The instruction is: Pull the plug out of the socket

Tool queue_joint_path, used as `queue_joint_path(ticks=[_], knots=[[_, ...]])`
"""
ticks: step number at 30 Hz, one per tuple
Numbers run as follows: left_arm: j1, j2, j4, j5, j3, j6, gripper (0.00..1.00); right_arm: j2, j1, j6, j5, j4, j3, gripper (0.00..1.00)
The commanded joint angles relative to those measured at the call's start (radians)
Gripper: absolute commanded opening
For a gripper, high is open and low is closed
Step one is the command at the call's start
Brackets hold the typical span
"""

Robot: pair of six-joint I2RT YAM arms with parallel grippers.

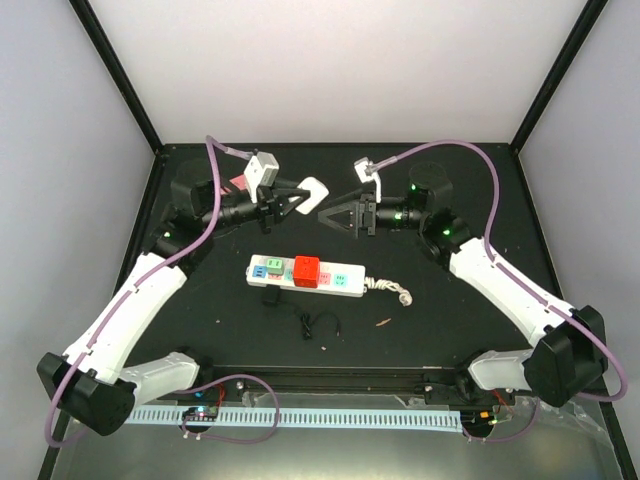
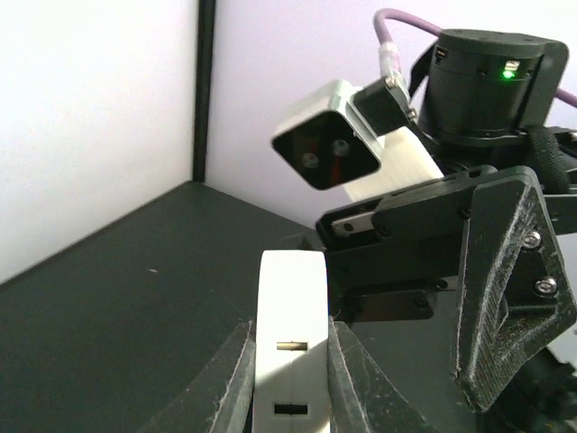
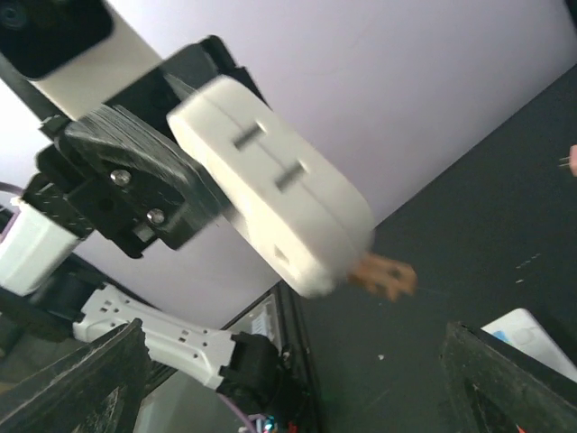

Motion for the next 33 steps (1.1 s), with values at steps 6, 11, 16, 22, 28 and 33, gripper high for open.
queue_joint_path(ticks=[6,11,16,22,28,33], knots=[[-0.008,-0.013,-0.050,-0.059,0.037,0.077,0.01,-0.025,-0.021,0.068,-0.021,0.088,-0.025,0.92],[-0.019,-0.007,-0.039,-0.051,0.025,0.067,0.02,-0.013,-0.019,0.119,-0.045,0.156,-0.027,0.92],[-0.030,0.004,-0.025,-0.048,0.011,0.057,0.02,0.003,-0.009,0.152,-0.061,0.199,-0.024,0.91],[-0.040,0.014,-0.008,-0.014,0.006,0.039,0.02,0.009,-0.002,0.163,-0.067,0.222,-0.023,0.91],[-0.043,0.020,0.004,0.005,0.003,0.031,0.02,0.007,-0.002,0.189,-0.089,0.259,-0.026,0.90],[-0.043,0.018,0.016,0.030,0.001,0.017,0.02,0.006,-0.002,0.244,-0.118,0.348,-0.049,0.88]])
